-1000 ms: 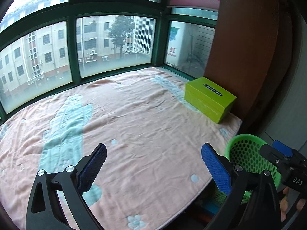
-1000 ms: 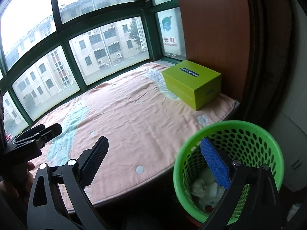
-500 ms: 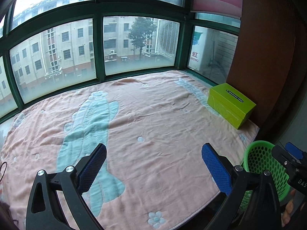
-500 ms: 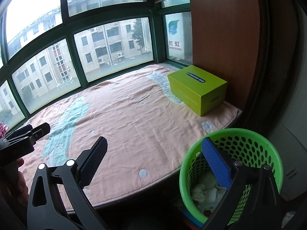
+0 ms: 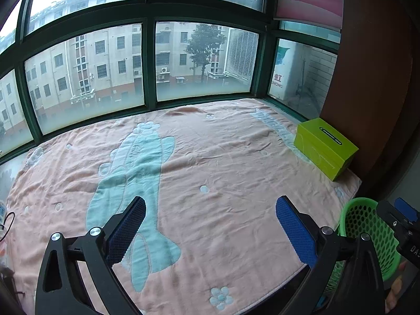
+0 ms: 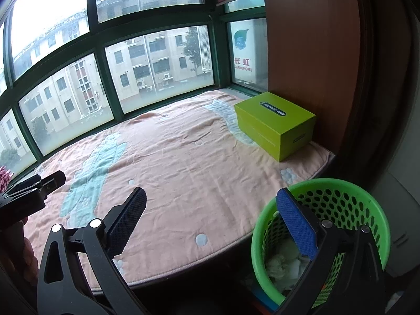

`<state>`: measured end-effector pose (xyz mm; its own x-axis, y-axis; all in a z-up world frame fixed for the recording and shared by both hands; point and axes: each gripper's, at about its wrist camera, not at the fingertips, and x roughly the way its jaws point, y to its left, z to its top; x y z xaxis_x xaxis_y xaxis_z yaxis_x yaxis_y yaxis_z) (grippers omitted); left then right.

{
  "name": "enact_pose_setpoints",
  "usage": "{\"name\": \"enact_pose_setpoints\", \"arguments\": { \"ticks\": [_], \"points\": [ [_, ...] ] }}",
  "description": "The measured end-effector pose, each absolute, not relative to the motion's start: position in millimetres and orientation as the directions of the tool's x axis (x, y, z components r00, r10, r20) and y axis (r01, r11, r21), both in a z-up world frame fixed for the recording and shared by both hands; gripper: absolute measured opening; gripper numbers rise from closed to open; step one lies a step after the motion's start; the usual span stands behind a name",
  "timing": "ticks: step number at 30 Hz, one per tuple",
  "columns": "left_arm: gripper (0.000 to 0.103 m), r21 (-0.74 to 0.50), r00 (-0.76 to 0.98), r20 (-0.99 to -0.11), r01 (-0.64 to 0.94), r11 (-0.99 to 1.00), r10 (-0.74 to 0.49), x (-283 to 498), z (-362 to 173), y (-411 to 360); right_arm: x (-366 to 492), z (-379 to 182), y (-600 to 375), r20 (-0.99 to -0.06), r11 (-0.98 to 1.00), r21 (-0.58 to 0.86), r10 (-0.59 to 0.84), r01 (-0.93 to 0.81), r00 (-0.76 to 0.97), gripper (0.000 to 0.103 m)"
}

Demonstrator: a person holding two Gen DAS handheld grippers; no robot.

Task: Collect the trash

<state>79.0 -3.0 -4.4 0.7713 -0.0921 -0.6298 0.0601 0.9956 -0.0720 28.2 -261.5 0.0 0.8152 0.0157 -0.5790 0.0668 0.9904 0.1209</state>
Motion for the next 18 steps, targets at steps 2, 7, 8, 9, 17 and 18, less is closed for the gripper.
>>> {"name": "enact_pose_setpoints", "arguments": {
  "ticks": [2,7,8,9,17,18],
  "points": [
    [0.096,-0.075,0.771,-0.631,0.057,0.996,-0.091,78.6,-4.8,-2.6,28.4,0.3,-261.3,-0.578,0.99,0.121,0.016,0.066,0.816,0.098],
    [0.096,-0.077,0.771,-0.63,0.048,0.996,-0.086,77.5,-4.6,-1.0,27.7,0.2,-258.0,-0.578,0.991,0.116,0.019,0.059,0.816,0.098],
    [0.096,-0.077,0.772,-0.63,0.048,0.996,-0.085,77.7,-4.6,-0.6,28.0,0.1,-257.2,-0.579,0.991,0.117,0.021,0.058,0.815,0.098],
    [0.096,-0.076,0.772,-0.63,0.048,0.996,-0.085,77.2,-4.6,-0.4,28.6,-0.2,-256.5,-0.58,0.991,0.117,0.022,0.057,0.815,0.098],
    [0.096,-0.075,0.771,-0.632,0.04,0.996,-0.078,75.7,-3.6,1.7,28.0,0.5,-254.2,-0.577,0.992,0.119,0.026,0.053,0.816,0.098],
    [0.096,-0.073,0.771,-0.632,0.039,0.997,-0.077,75.8,-3.7,1.8,28.0,0.2,-254.5,-0.577,0.992,0.118,0.023,0.055,0.817,0.098]
  ]
}}
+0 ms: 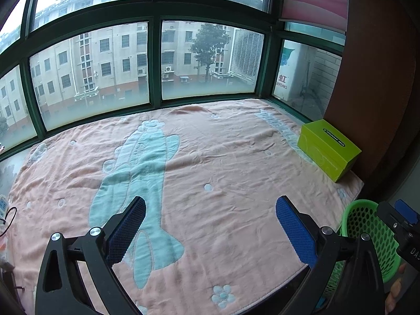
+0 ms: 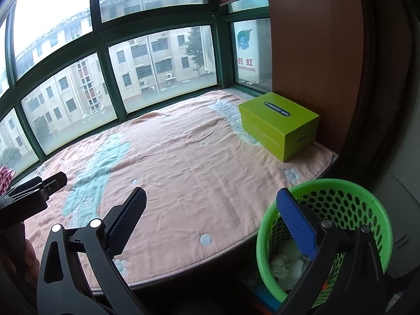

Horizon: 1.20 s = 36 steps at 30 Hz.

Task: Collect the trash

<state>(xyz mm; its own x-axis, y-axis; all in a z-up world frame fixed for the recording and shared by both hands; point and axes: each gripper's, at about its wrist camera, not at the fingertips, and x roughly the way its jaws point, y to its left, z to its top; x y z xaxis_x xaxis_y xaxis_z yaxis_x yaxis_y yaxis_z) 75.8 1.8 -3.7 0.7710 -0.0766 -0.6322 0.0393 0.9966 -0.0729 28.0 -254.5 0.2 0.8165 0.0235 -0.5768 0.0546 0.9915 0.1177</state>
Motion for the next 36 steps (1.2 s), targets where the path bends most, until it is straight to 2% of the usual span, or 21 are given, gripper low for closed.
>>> {"name": "enact_pose_setpoints", "arguments": {
  "ticks": [36],
  "points": [
    [0.096,-0.064,0.756,-0.646,0.083,0.994,-0.105,72.4,-8.5,-19.1,20.0,-2.8,-262.8,-0.574,0.989,0.109,-0.019,0.099,0.818,0.098]
  ]
}}
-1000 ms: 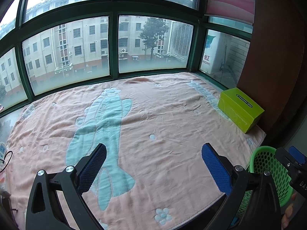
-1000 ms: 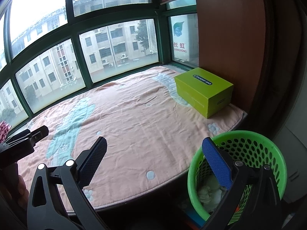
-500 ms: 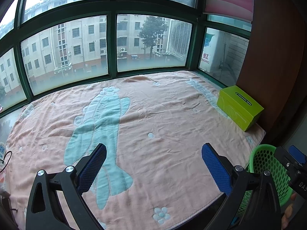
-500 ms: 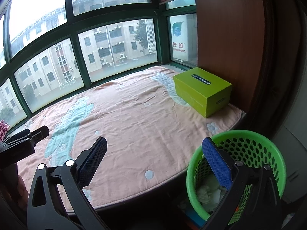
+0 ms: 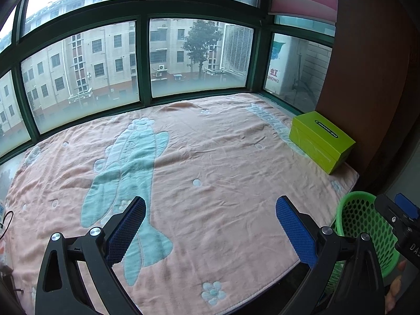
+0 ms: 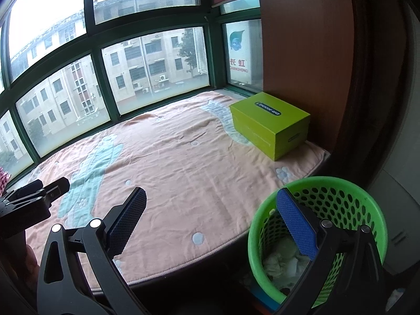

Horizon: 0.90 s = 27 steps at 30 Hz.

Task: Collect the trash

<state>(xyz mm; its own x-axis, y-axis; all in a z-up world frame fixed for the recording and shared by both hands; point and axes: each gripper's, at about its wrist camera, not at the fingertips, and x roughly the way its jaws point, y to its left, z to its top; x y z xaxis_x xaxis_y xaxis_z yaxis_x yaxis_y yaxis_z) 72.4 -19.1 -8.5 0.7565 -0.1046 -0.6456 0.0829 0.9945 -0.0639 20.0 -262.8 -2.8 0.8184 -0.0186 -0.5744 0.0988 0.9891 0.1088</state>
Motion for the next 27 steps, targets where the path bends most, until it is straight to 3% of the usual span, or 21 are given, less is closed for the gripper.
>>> {"name": "enact_pose_setpoints", "arguments": {
  "ticks": [27],
  "points": [
    [0.096,-0.057,0.751,-0.65,0.104,0.993,-0.116,72.9,-12.9,-24.9,17.1,-3.7,-266.1,-0.581,0.987,0.113,-0.029,0.115,0.813,0.098]
  ]
}}
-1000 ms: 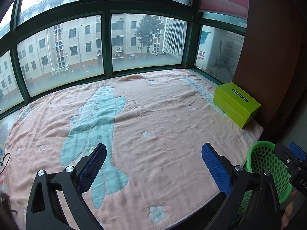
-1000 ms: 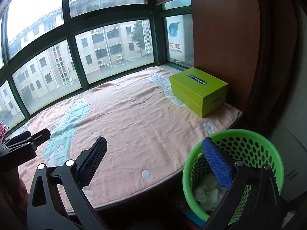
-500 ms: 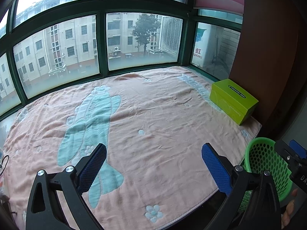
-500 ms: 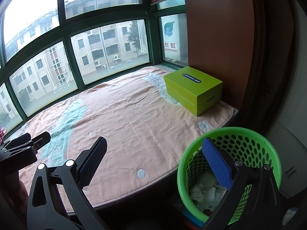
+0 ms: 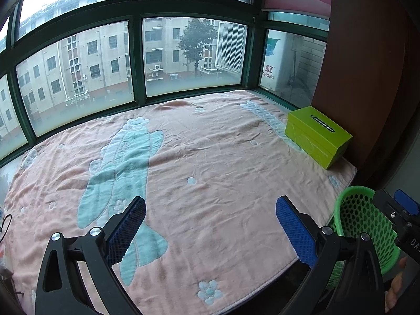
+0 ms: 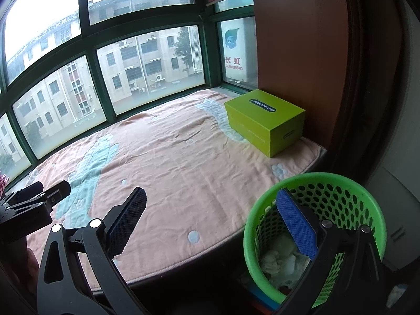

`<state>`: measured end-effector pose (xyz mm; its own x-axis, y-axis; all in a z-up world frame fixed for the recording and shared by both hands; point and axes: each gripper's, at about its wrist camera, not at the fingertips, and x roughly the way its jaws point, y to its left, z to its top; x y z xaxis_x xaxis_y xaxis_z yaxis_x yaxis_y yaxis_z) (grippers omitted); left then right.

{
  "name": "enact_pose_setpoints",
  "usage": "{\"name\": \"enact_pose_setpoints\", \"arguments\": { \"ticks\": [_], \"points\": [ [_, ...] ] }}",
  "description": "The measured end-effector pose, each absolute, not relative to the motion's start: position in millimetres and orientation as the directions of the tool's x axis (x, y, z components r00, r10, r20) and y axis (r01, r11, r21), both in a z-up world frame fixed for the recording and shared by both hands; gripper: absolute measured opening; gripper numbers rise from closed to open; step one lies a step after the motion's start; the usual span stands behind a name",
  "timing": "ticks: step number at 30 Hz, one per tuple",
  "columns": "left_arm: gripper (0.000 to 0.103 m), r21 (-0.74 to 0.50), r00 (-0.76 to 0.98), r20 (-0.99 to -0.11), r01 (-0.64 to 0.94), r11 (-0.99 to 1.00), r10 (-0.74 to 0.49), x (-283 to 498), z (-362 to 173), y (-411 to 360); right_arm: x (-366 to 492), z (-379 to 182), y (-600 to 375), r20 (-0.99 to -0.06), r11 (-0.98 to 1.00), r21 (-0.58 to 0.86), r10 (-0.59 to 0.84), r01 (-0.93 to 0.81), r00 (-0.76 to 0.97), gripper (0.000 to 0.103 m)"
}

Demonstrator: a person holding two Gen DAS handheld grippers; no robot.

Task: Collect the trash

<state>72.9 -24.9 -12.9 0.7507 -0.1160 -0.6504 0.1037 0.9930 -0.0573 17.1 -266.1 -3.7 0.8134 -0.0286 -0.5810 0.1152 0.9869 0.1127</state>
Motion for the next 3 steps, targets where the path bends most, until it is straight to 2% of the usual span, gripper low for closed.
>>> {"name": "enact_pose_setpoints", "arguments": {
  "ticks": [3],
  "points": [
    [0.096,-0.058,0.751,-0.651,0.099,0.993,-0.113,73.1,-12.9,-23.8,17.1,-3.7,-266.0,-0.582,0.987,0.113,-0.029,0.116,0.813,0.098]
  ]
}}
